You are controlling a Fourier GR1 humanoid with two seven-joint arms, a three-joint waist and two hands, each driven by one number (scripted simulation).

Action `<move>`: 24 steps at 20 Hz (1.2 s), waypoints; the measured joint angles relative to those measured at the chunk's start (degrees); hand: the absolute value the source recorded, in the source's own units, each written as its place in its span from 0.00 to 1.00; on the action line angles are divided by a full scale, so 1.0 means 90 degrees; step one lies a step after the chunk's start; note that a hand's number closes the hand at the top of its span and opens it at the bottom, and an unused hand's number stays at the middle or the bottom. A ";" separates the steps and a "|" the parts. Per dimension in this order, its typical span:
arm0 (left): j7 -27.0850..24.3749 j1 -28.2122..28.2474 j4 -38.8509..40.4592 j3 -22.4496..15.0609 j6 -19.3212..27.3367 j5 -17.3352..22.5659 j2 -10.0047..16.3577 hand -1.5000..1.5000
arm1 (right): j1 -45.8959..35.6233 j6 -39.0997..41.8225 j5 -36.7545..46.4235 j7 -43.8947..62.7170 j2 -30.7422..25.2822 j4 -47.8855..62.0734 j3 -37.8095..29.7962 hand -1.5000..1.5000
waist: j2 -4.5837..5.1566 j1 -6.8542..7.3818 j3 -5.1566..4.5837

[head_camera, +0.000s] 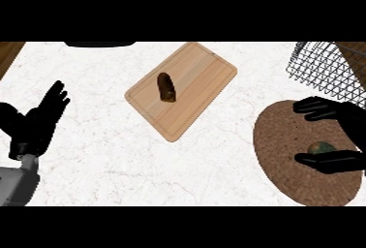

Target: Pick the squash from the placemat and place it in the basket

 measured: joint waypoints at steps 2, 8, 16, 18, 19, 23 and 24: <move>0.0017 -0.0038 0.0100 -0.0021 -0.0027 -0.0083 -0.0071 0.50 | 0.0308 -0.0384 0.0224 0.0156 0.0179 -0.0492 0.0022 0.00 | -0.0010 -0.0005 -0.0004; 0.0098 -0.0048 0.0137 -0.0022 -0.0112 -0.0168 -0.0151 0.50 | 0.0659 -0.0500 0.0140 0.2344 -0.0275 -0.2191 -0.0155 0.00 | -0.0041 -0.0034 -0.0026; 0.0209 0.0041 -0.0011 0.0068 -0.0210 -0.0115 -0.0041 0.50 | 0.0301 -0.0170 0.0865 0.4904 -0.2198 -0.2783 -0.1073 0.00 | -0.0069 -0.0038 -0.0050; 0.0180 0.0019 0.0023 0.0092 -0.0245 -0.0123 -0.0043 0.50 | 0.0048 0.0138 0.0697 0.5532 -0.2623 -0.2772 -0.1345 0.00 | -0.0054 -0.0006 -0.0046; 0.0227 -0.0007 0.0008 0.0092 -0.0232 -0.0130 -0.0048 0.50 | -0.0053 0.0380 0.0513 0.5770 -0.2872 -0.2733 -0.1517 0.00 | -0.0053 -0.0008 -0.0044; 0.0294 -0.0011 -0.0105 0.0073 -0.0232 -0.0168 -0.0119 0.50 | -0.0237 0.1427 -0.0109 0.6205 -0.3571 -0.2371 -0.1792 0.00 | -0.0036 0.0041 -0.0032; 0.0292 -0.0029 -0.0090 0.0076 -0.0229 -0.0182 -0.0147 0.50 | -0.0276 0.1702 -0.0298 0.6252 -0.3712 -0.2255 -0.1837 0.00 | -0.0030 0.0050 -0.0030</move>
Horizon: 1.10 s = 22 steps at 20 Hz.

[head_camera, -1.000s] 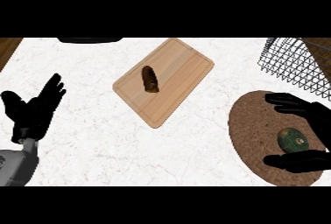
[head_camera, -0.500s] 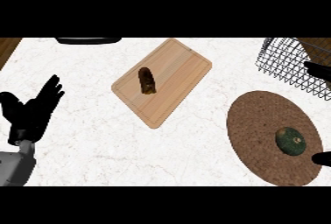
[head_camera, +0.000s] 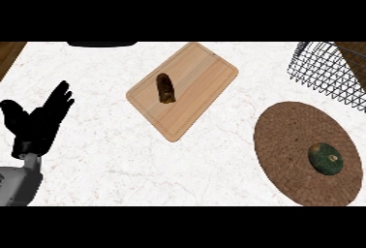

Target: Pick the squash from the placemat and place it in the basket

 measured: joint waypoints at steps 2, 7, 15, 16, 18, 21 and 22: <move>0.0068 -0.0042 -0.0038 -0.0062 0.0112 -0.0103 -0.0104 0.50 | 0.0033 0.0498 -0.0297 0.0010 -0.0202 0.0161 -0.0099 0.00 | 0.0003 -0.0005 0.0005; 0.0057 -0.0050 0.0040 0.0070 0.0011 -0.0159 -0.0143 0.50 | 0.0215 0.1460 -0.0720 -0.0305 -0.0328 0.0639 -0.0612 0.00 | 0.0007 -0.0017 0.0013; 0.0119 0.0202 -0.0183 0.0201 -0.0029 -0.0259 -0.0214 0.50 | 0.1068 0.2007 -0.0496 -0.1381 0.0511 0.0902 -0.1881 0.00 | -0.0012 -0.0067 0.0024; 0.0067 0.0163 -0.0093 0.0206 -0.0058 -0.0303 -0.0241 0.50 | 0.1200 0.1997 -0.0332 -0.1539 0.0705 0.0836 -0.1959 0.00 | -0.0008 -0.0069 0.0023; 0.0216 0.0135 -0.0204 0.0284 -0.0149 -0.0291 -0.0187 0.50 | 0.1391 0.2063 -0.0013 -0.1848 0.0981 0.0817 -0.2116 0.00 | -0.0001 -0.0044 0.0023; 0.0093 0.0164 -0.0110 0.0287 -0.0221 -0.0379 -0.0290 0.50 | 0.1770 0.1866 0.0660 -0.2352 0.1594 0.0593 -0.2111 0.00 | 0.0008 -0.0031 0.0024; 0.0109 0.0215 -0.0174 0.0307 -0.0226 -0.0387 -0.0300 0.50 | 0.1872 0.1769 0.0853 -0.2505 0.1796 0.0524 -0.2099 0.00 | 0.0008 -0.0020 0.0024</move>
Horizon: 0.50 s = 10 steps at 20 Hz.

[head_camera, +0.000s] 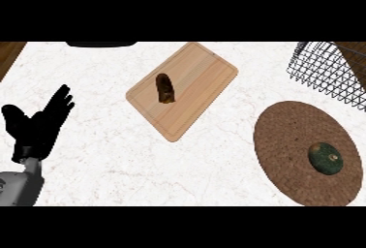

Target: Pick the squash from the placemat and place it in the basket

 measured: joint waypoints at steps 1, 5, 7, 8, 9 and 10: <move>0.0019 -0.0069 0.0034 -0.0025 0.0029 -0.0051 -0.0069 0.50 | 0.0056 -0.0111 0.0247 -0.0207 0.0161 0.0028 0.0043 0.00 | 0.0004 0.0007 0.0000; 0.0107 -0.0065 -0.0090 0.0046 -0.0039 -0.0083 -0.0117 0.50 | 0.0047 -0.0668 0.1120 -0.0918 0.0726 0.0350 0.0382 0.00 | 0.0014 0.0066 0.0001; 0.0149 -0.0121 -0.0073 0.0089 -0.0061 -0.0136 -0.0149 0.50 | 0.0012 -0.0919 0.1450 -0.1168 0.0999 0.0510 0.0566 0.00 | 0.0016 0.0071 0.0000; 0.0113 -0.0096 -0.0056 0.0122 -0.0110 -0.0147 -0.0135 0.50 | 0.0029 -0.1071 0.1580 -0.1265 0.1179 0.0549 0.0657 0.00 | 0.0017 0.0072 -0.0001; 0.0101 -0.0116 -0.0019 0.0112 -0.0082 -0.0193 -0.0184 0.50 | 0.0020 -0.1242 0.1707 -0.1348 0.1379 0.0620 0.0781 0.00 | 0.0018 0.0074 -0.0001; 0.0090 -0.0185 0.0060 0.0126 -0.0098 -0.0215 -0.0218 0.50 | -0.0028 -0.1351 0.1783 -0.1386 0.1543 0.0685 0.0880 0.00 | 0.0020 0.0072 -0.0001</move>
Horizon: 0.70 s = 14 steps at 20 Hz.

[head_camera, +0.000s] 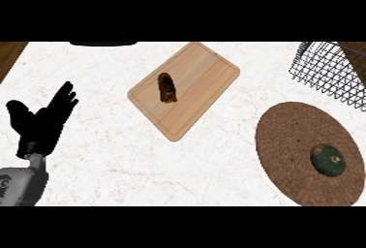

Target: Pick the squash from the placemat and place it in the basket

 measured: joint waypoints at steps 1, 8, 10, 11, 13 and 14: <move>0.0039 -0.0002 -0.0008 0.0053 -0.0071 0.0023 0.0034 0.50 | -0.0026 -0.0059 0.0058 -0.0118 0.0098 0.0133 0.0045 0.00 | 0.0000 0.0003 -0.0001; -0.0123 -0.0130 0.0262 0.0293 -0.0258 -0.0128 -0.0077 0.50 | -0.0358 -0.0518 0.1004 -0.0222 0.0518 0.0773 0.0664 0.00 | 0.0000 0.0002 -0.0004; -0.0093 -0.0135 0.0247 0.0344 -0.0335 -0.0141 -0.0087 0.50 | -0.0463 -0.0615 0.1283 -0.0260 0.0582 0.0989 0.0842 0.00 | -0.0001 0.0006 -0.0005; -0.0098 -0.0149 0.0264 0.0345 -0.0313 -0.0191 -0.0137 0.50 | -0.0505 -0.0668 0.1429 -0.0329 0.0586 0.1125 0.0913 0.00 | -0.0001 0.0006 -0.0004; -0.0064 -0.0146 0.0242 0.0380 -0.0324 -0.0254 -0.0182 0.50 | -0.0612 -0.0687 0.1632 -0.0357 0.0581 0.1304 0.0991 0.00 | -0.0001 0.0005 -0.0002; -0.0161 -0.0090 0.0286 0.0402 -0.0370 -0.0293 -0.0210 0.50 | -0.0614 -0.0756 0.1743 -0.0429 0.0608 0.1405 0.1024 0.00 | -0.0003 0.0004 -0.0005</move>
